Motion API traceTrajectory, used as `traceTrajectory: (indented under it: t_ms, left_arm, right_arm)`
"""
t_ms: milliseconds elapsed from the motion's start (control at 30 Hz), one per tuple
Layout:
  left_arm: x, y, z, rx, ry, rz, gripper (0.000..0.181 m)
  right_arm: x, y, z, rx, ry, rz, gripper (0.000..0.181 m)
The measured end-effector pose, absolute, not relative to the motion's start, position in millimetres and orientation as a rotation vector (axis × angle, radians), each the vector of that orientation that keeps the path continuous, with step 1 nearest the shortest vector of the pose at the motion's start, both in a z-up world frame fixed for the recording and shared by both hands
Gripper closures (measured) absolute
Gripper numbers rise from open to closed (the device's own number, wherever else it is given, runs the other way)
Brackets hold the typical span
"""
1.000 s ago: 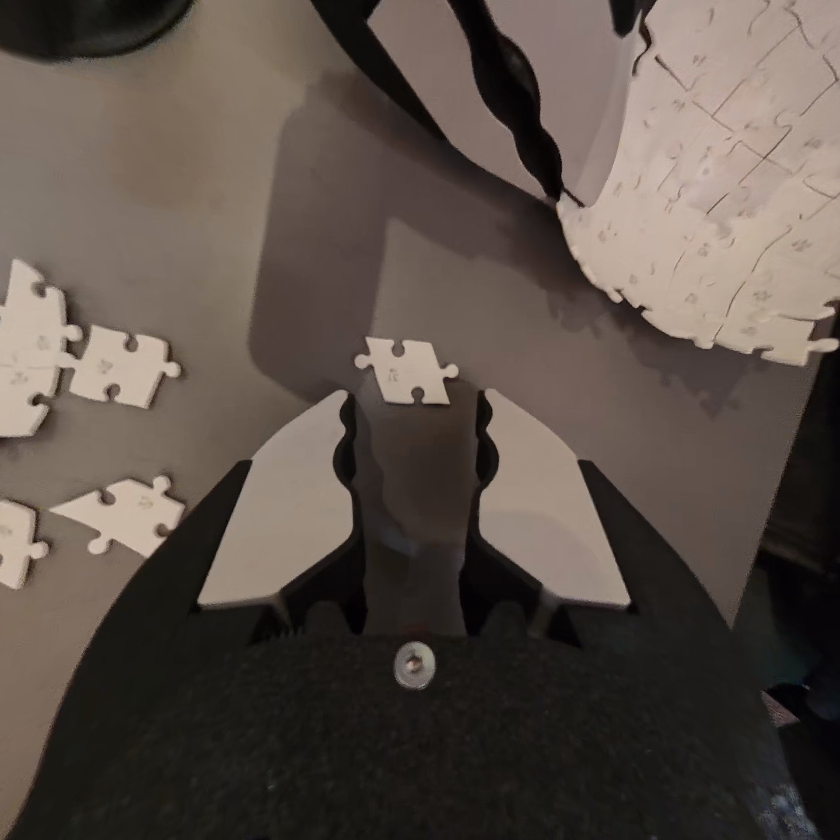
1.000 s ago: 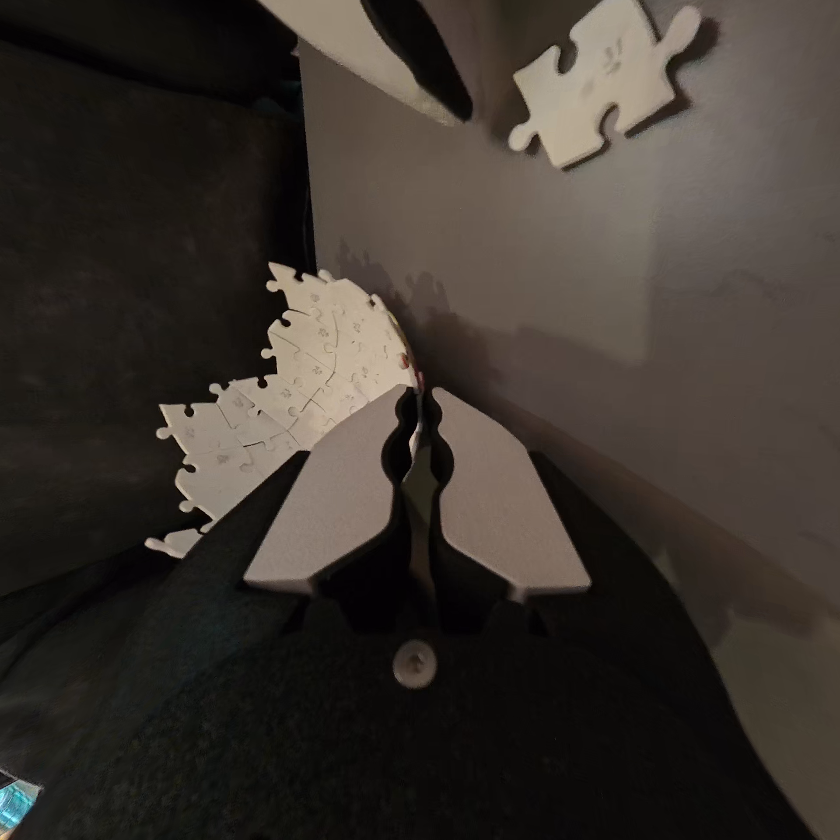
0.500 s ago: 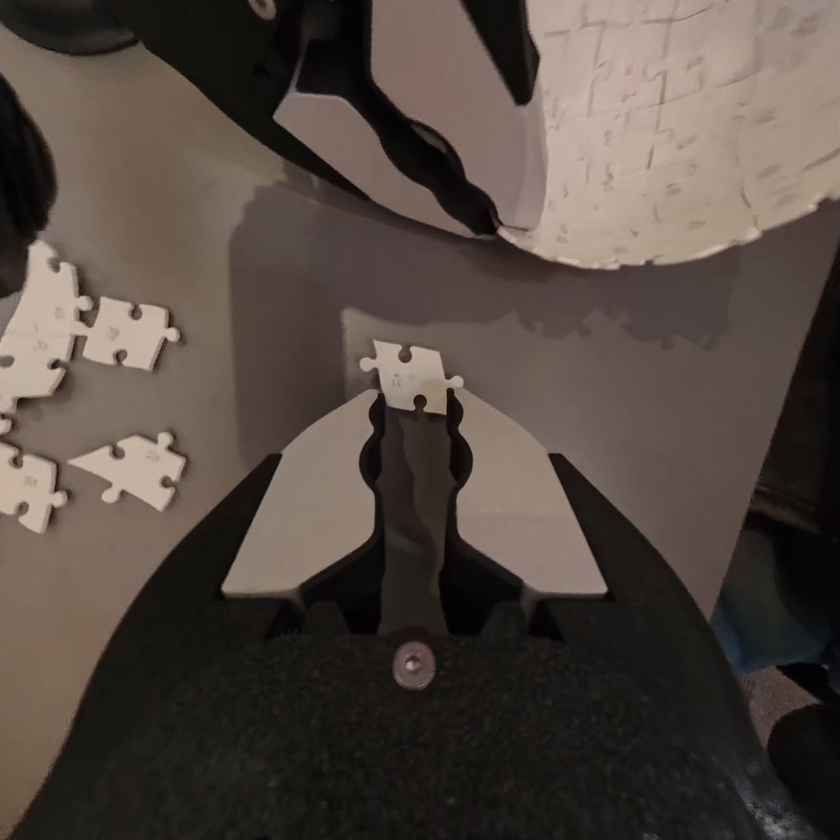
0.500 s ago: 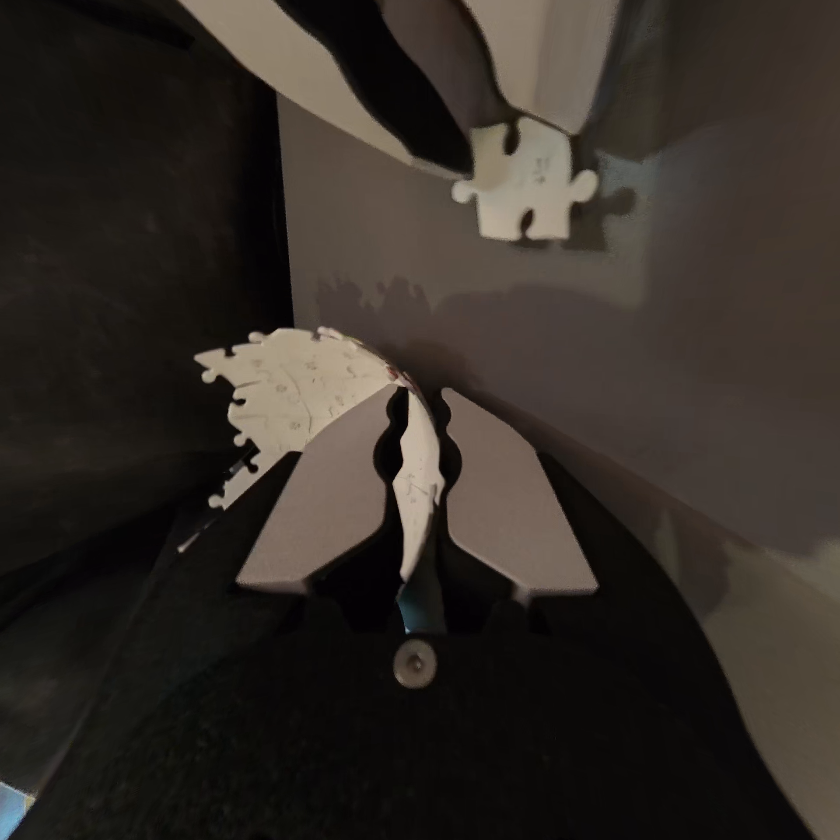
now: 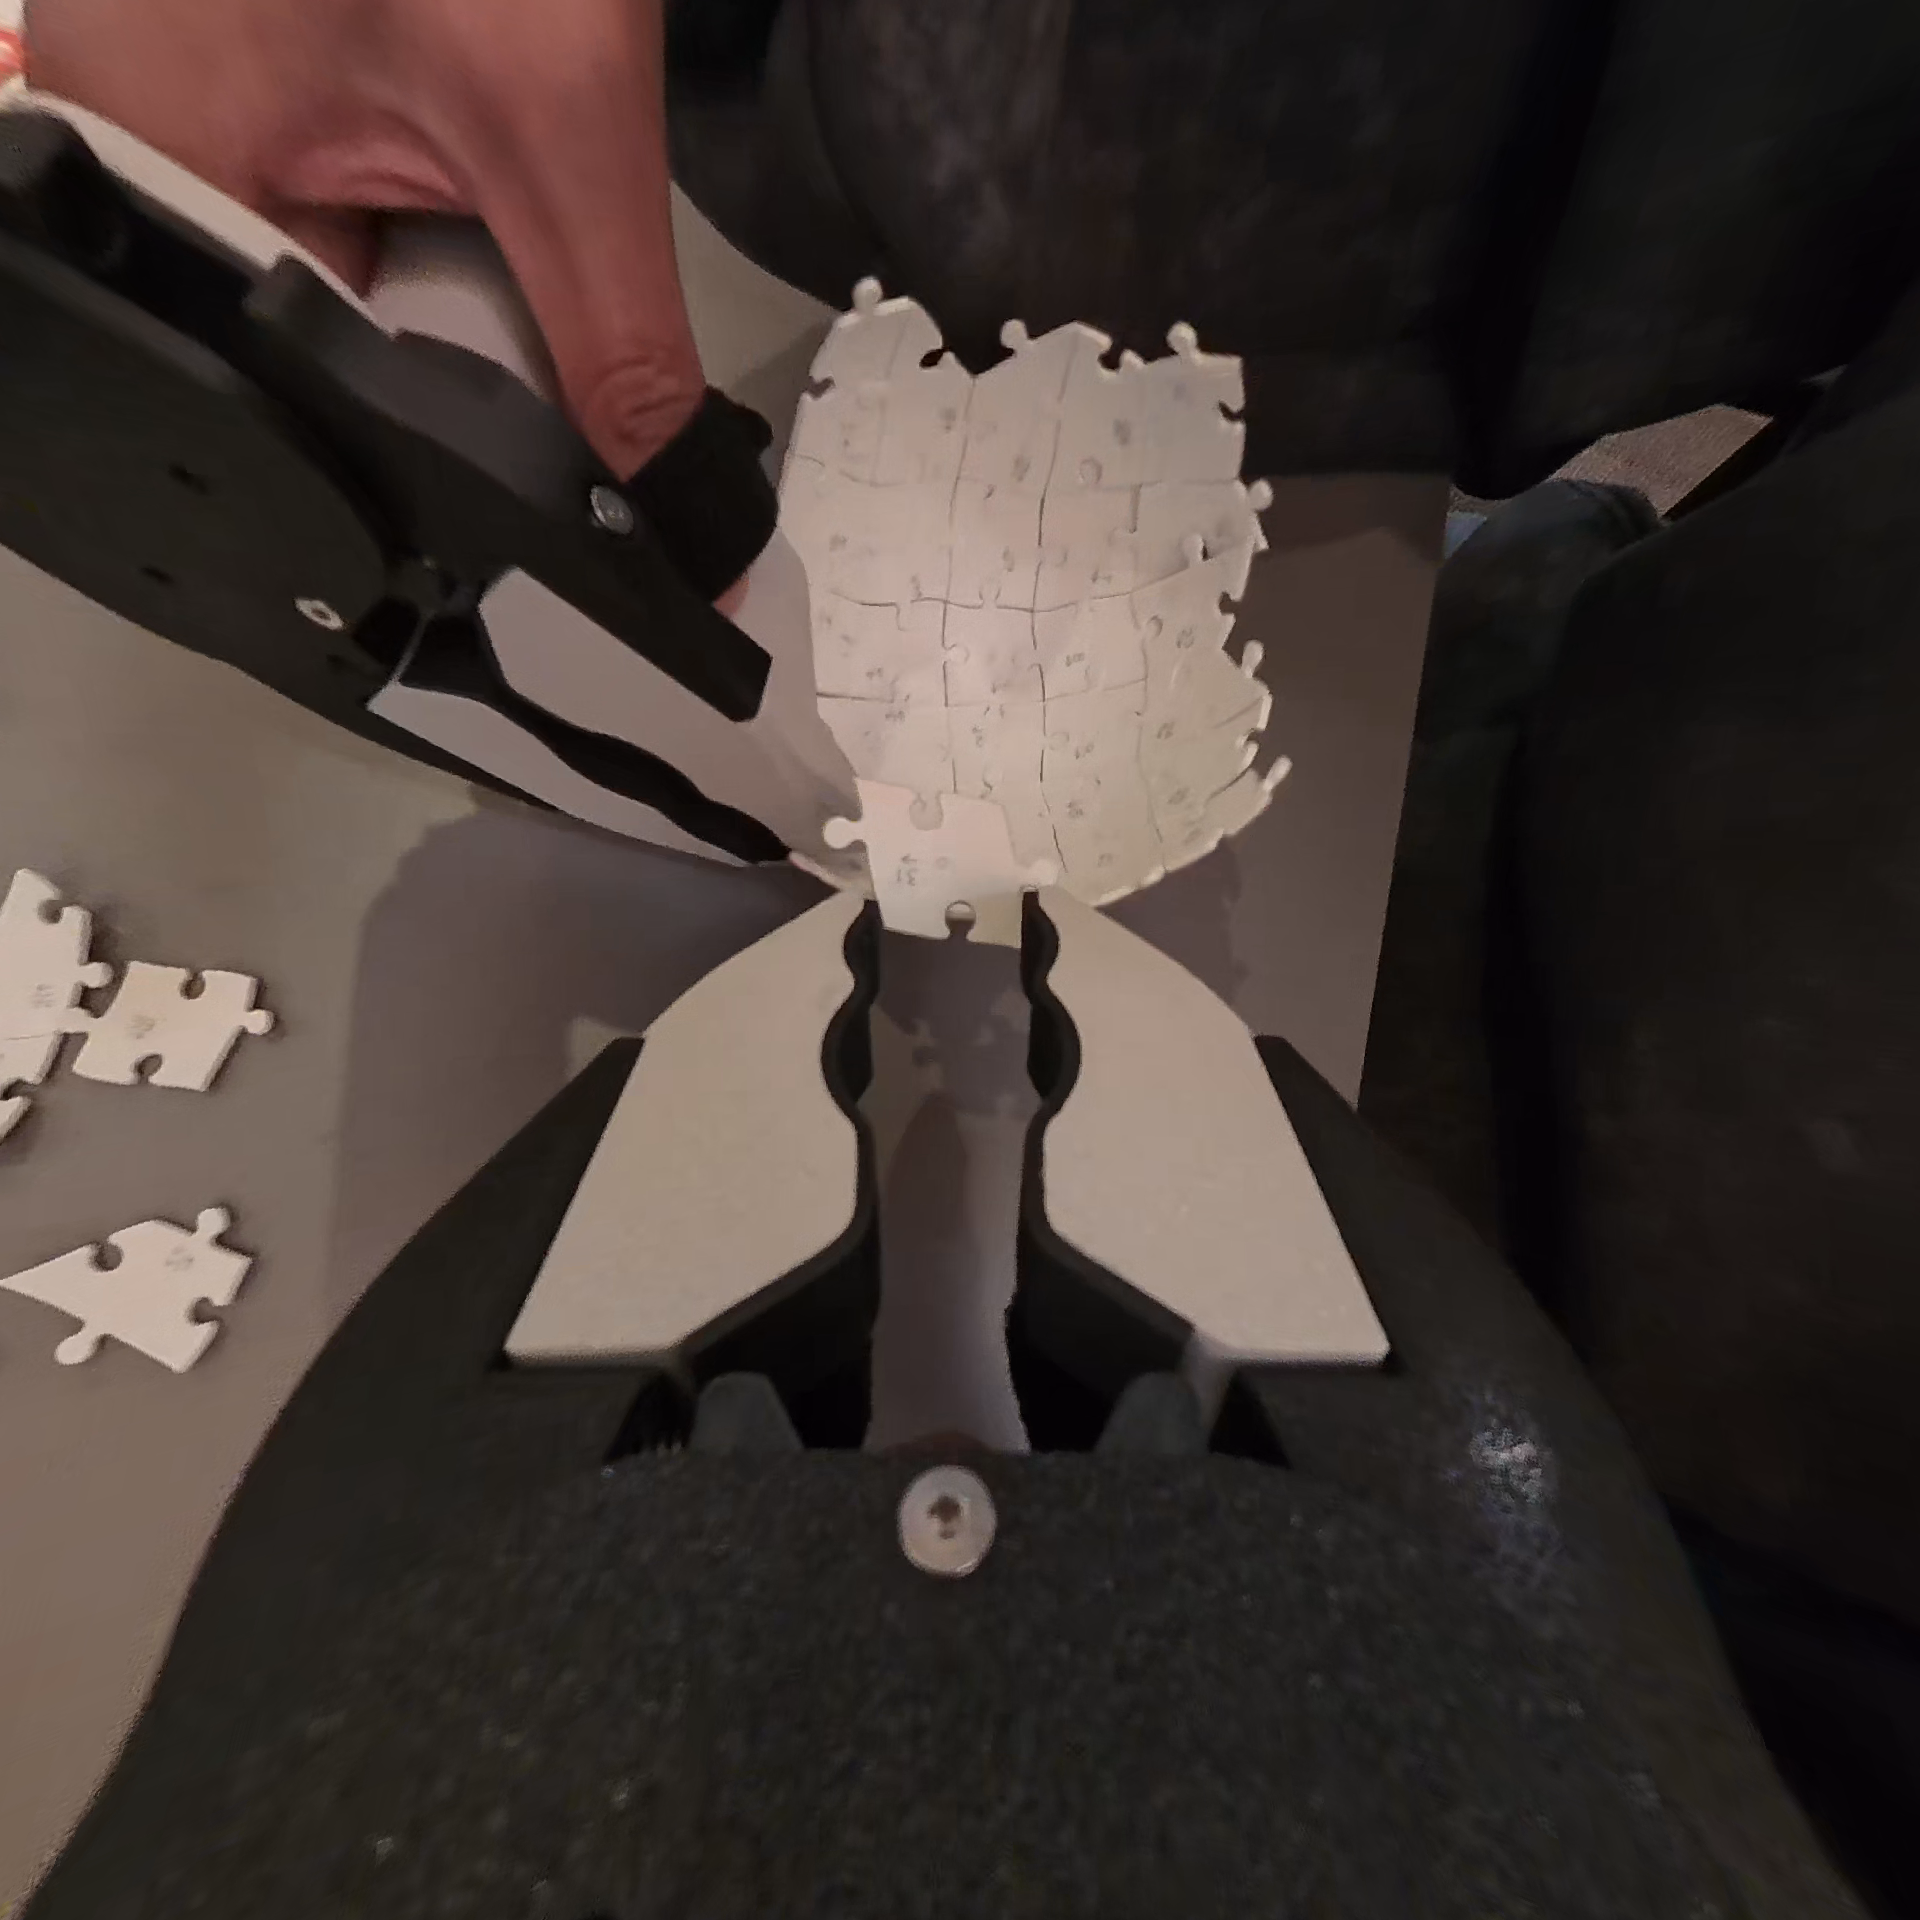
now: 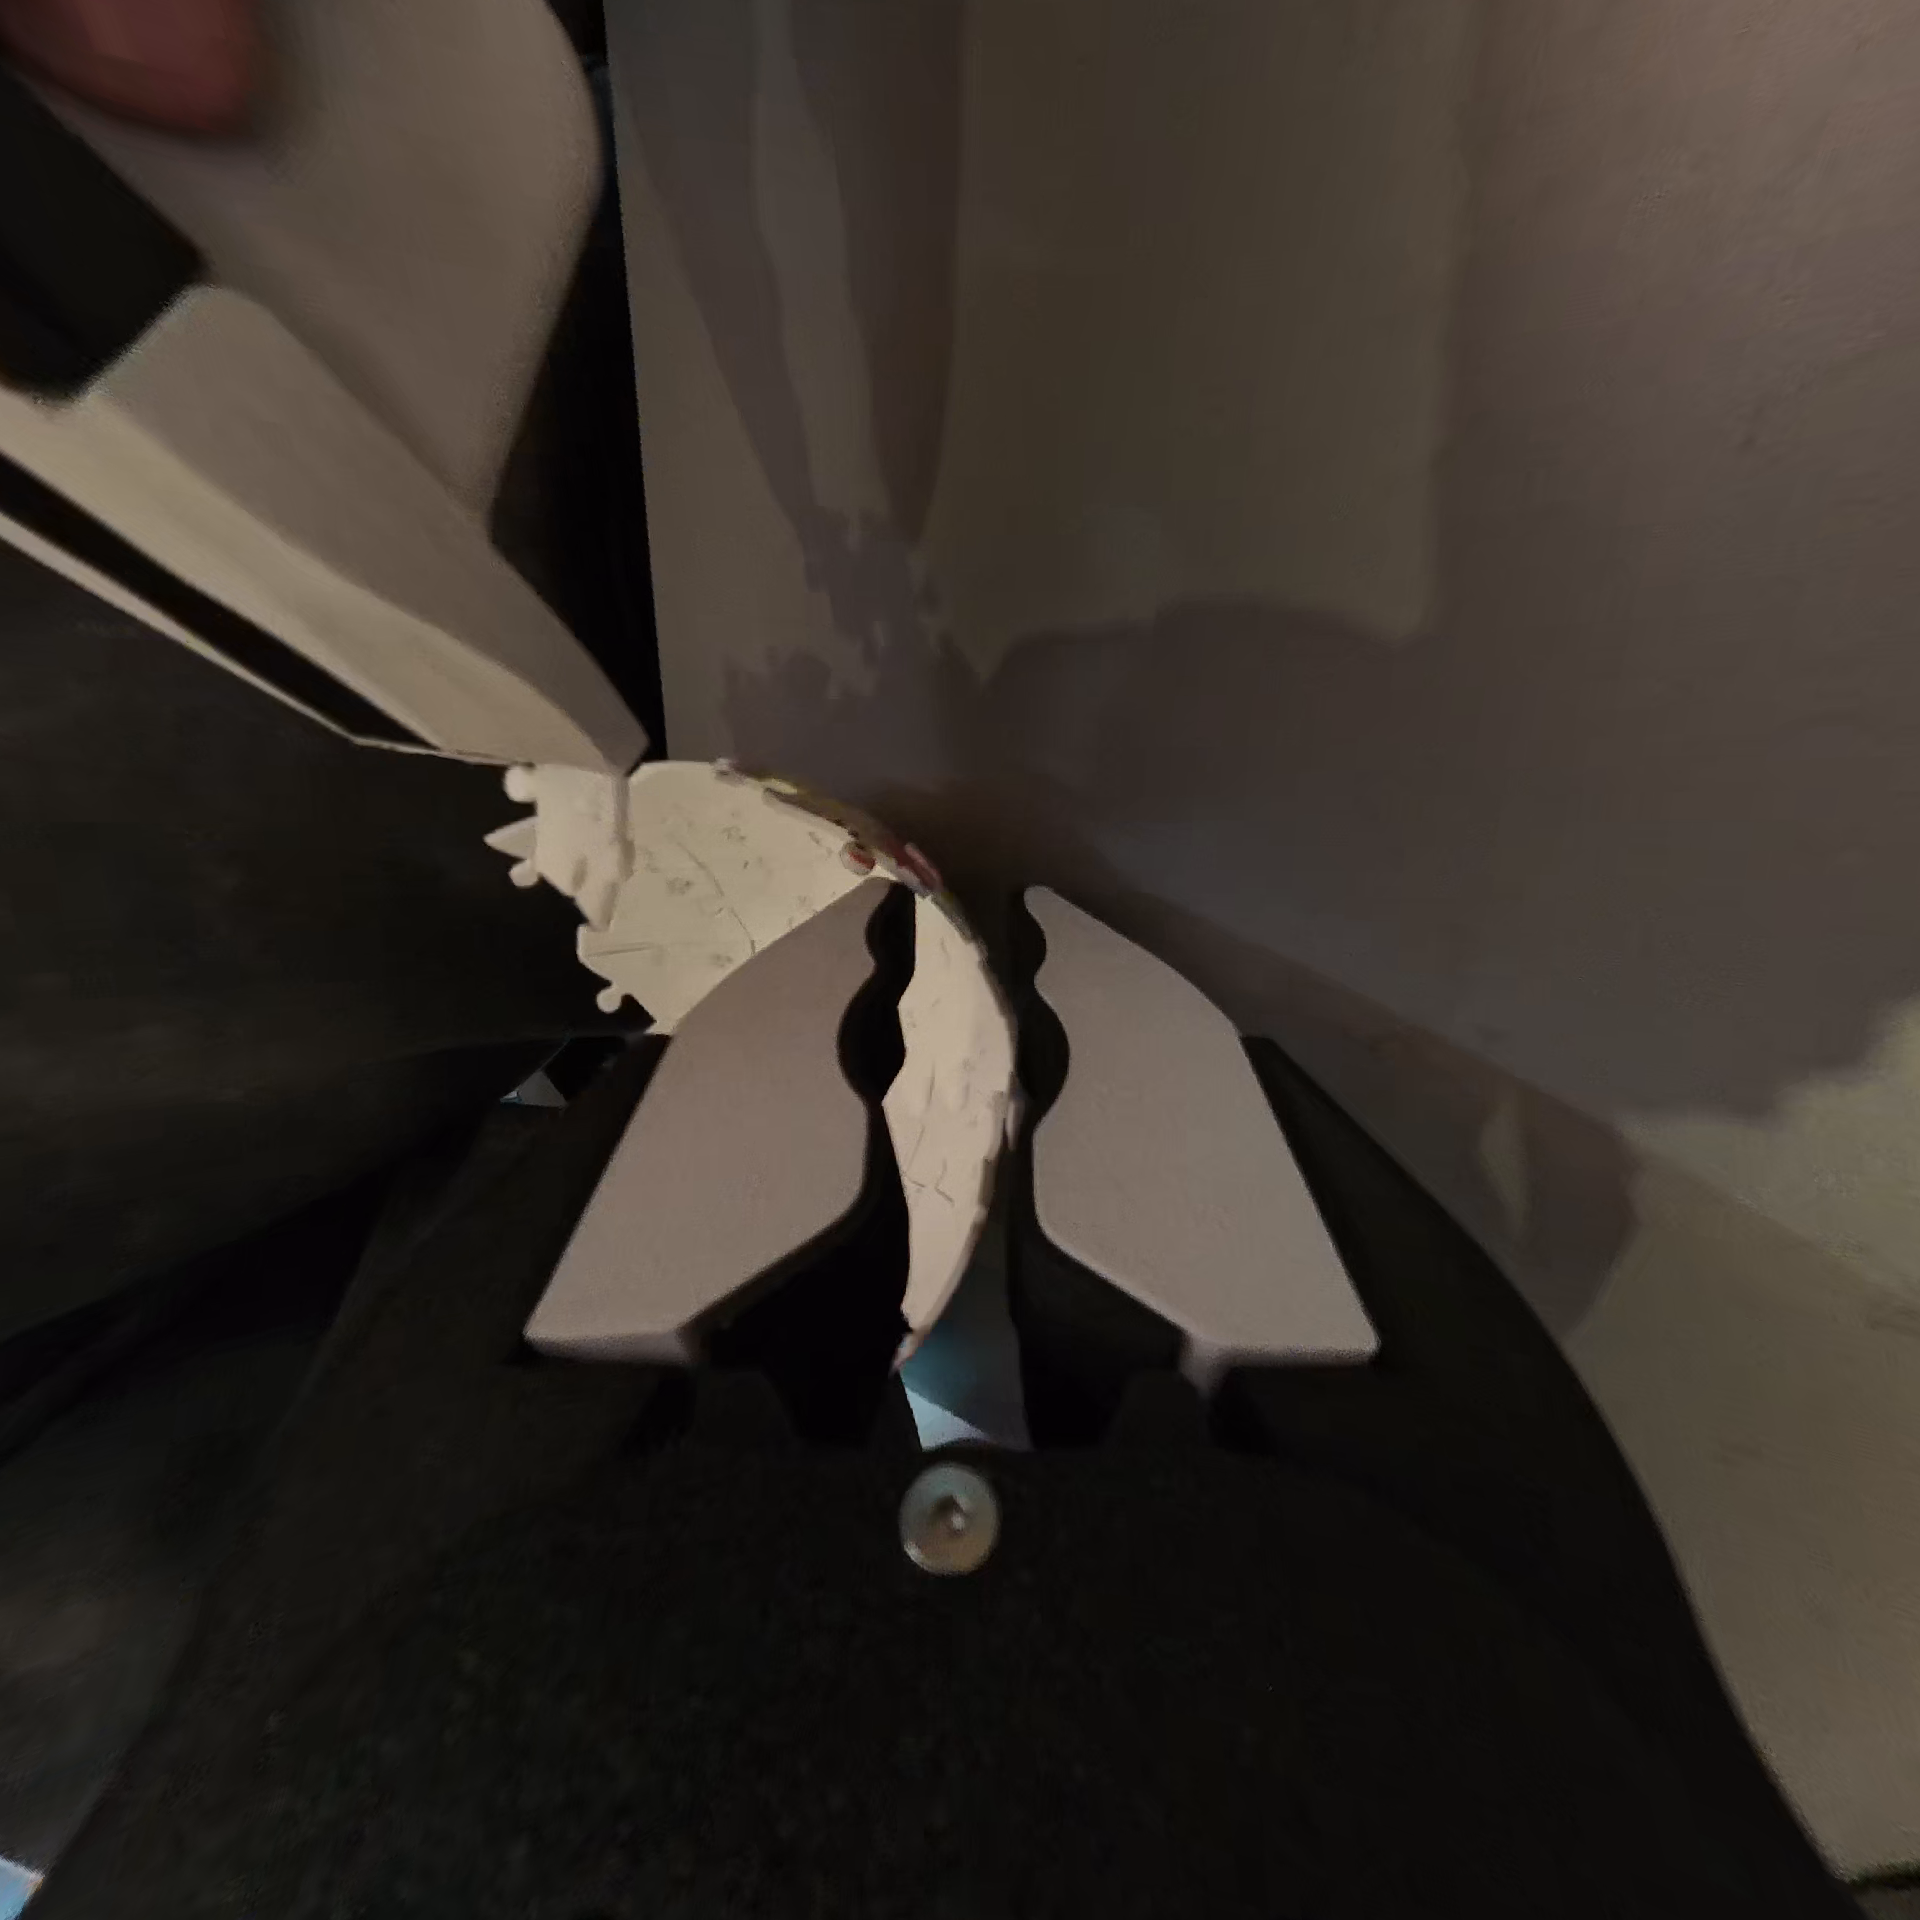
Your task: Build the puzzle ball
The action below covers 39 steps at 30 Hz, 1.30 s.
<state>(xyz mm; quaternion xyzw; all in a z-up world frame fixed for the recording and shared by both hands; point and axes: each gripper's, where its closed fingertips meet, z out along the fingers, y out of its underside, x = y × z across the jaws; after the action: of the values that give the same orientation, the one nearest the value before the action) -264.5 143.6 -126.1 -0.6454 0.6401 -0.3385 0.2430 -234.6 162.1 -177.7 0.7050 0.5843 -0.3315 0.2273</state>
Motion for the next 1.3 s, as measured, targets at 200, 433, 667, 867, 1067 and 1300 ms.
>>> traceTrajectory:
  t_ms: [200, 433, 667, 867, 1067, 1300]
  left_arm:
    - [-266, 139, -131, -1.787, 1.728, -0.959, 0.156]
    - [-266, 129, -121, -1.772, 1.678, -1.018, 0.156]
    - [-282, 125, -114, -1.804, 1.558, -1.051, 0.156]
    - [-299, 121, -113, -1.838, 1.451, -1.049, 0.156]
    - [-305, 126, -120, -1.887, 1.4, -1.065, 0.156]
    - [-309, 132, -142, -1.966, 1.399, -1.029, 0.156]
  right_arm:
    - [-235, 164, -171, 1.966, 1.625, -0.931, 0.162]
    - [-234, 174, -149, 2.068, 1.637, -1.011, 0.154]
    - [-205, 206, -91, 2.471, 1.706, -1.092, 0.154]
    - [-133, 221, -47, 3.33, 1.393, -1.108, 0.144]
    - [-94, 164, -49, 3.897, 0.821, -1.258, 0.123]
    - [-85, 118, -116, 4.142, 0.351, -0.695, 0.115]
